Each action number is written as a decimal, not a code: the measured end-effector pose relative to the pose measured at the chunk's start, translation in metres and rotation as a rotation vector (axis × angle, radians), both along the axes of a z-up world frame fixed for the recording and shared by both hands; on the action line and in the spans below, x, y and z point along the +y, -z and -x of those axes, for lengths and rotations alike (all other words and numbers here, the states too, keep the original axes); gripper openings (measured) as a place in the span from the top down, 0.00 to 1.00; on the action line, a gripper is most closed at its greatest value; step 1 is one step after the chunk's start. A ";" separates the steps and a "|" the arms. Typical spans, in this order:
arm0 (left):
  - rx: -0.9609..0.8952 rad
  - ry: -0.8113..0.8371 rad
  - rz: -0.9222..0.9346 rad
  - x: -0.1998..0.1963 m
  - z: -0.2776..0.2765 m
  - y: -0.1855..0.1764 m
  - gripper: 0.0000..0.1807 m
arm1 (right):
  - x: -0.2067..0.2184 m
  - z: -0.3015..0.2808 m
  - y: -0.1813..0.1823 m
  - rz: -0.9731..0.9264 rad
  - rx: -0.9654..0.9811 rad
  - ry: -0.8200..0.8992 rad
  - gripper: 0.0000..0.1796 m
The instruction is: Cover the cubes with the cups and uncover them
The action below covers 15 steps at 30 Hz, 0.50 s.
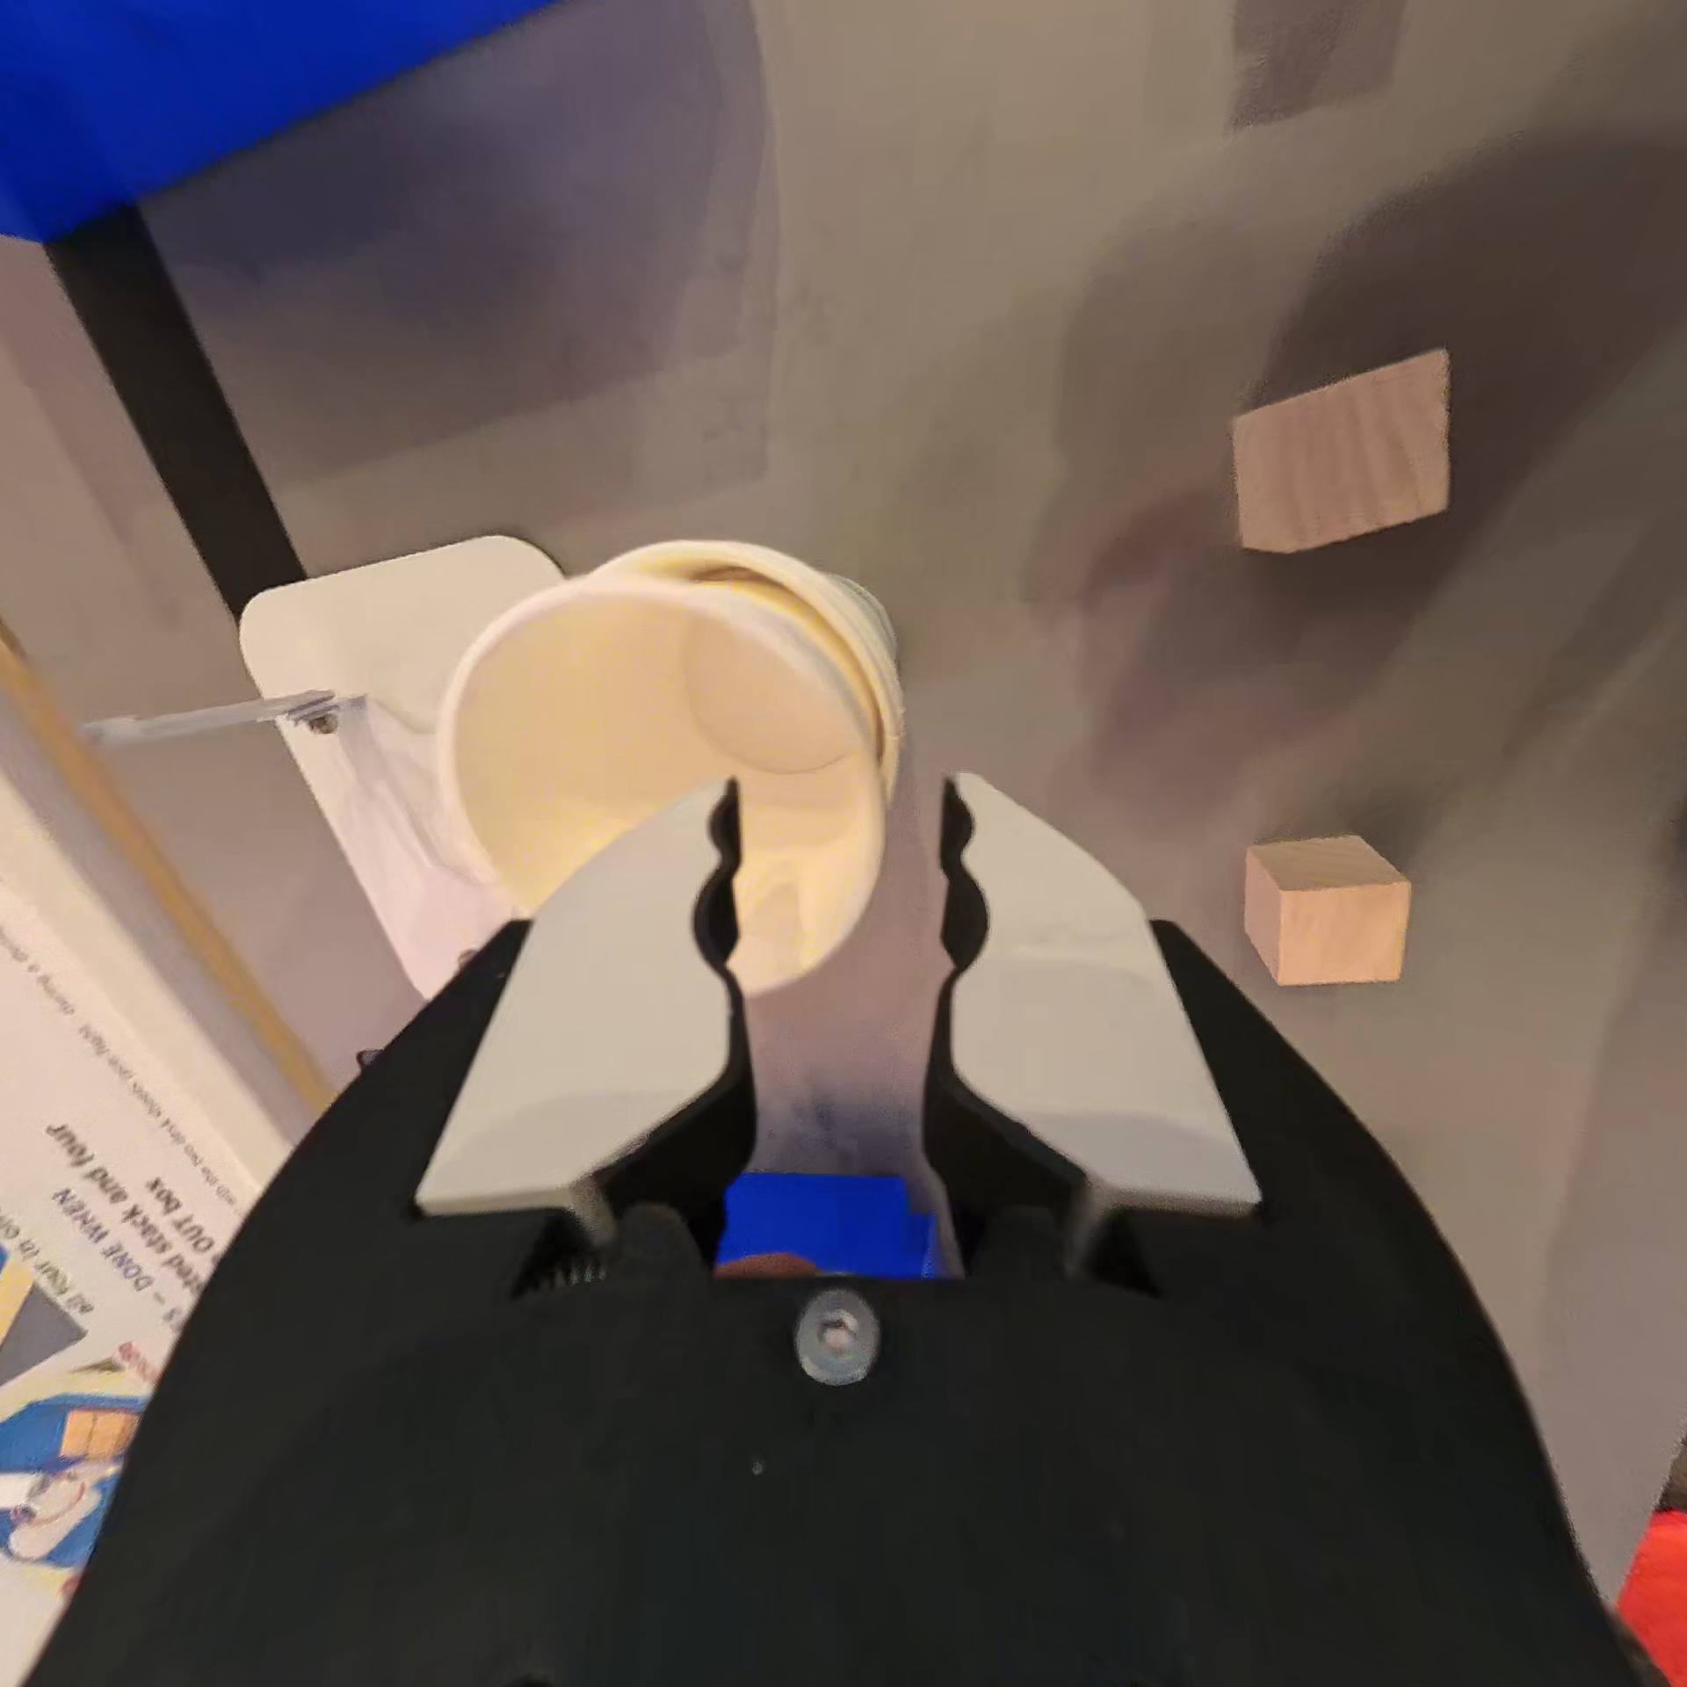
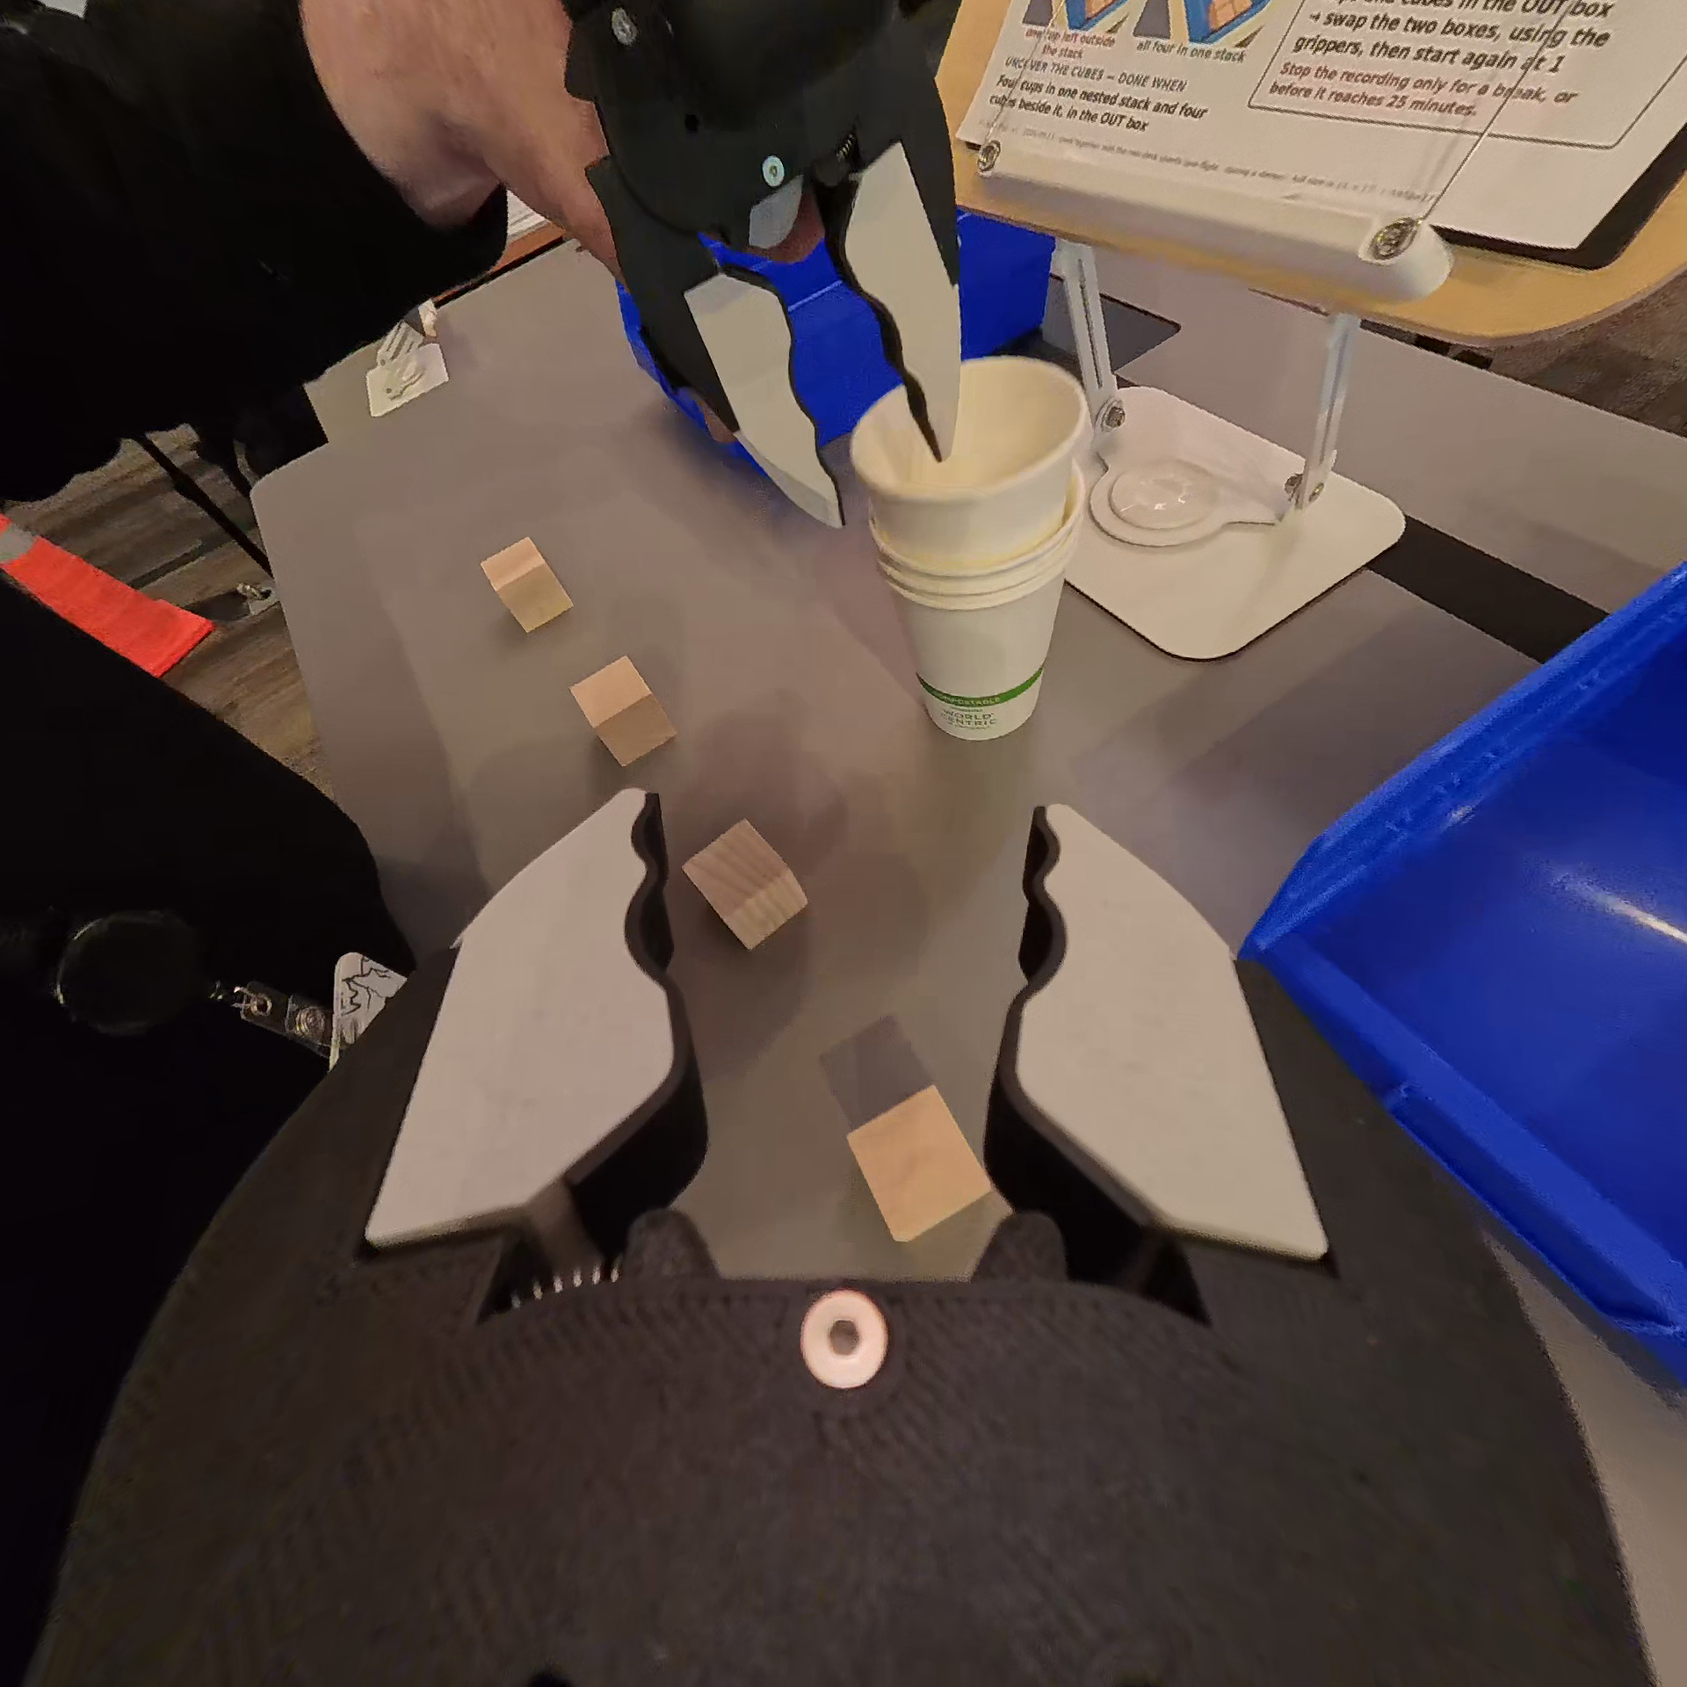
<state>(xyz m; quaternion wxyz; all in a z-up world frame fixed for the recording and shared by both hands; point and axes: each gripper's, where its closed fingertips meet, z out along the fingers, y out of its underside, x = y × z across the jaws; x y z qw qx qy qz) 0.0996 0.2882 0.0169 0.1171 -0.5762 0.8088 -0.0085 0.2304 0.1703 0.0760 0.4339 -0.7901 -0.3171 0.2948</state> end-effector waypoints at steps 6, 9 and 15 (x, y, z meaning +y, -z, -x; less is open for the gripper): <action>-0.202 -0.153 0.013 0.000 0.012 -0.034 0.83 | 0.005 -0.015 0.006 0.005 -0.031 -0.062 0.58; -0.369 -0.232 -0.001 -0.009 0.022 -0.052 1.00 | 0.013 -0.007 0.013 -0.020 -0.118 -0.139 0.60; -0.597 -0.454 0.108 -0.057 0.039 -0.035 1.00 | 0.038 0.051 0.018 -0.128 -0.315 -0.387 0.67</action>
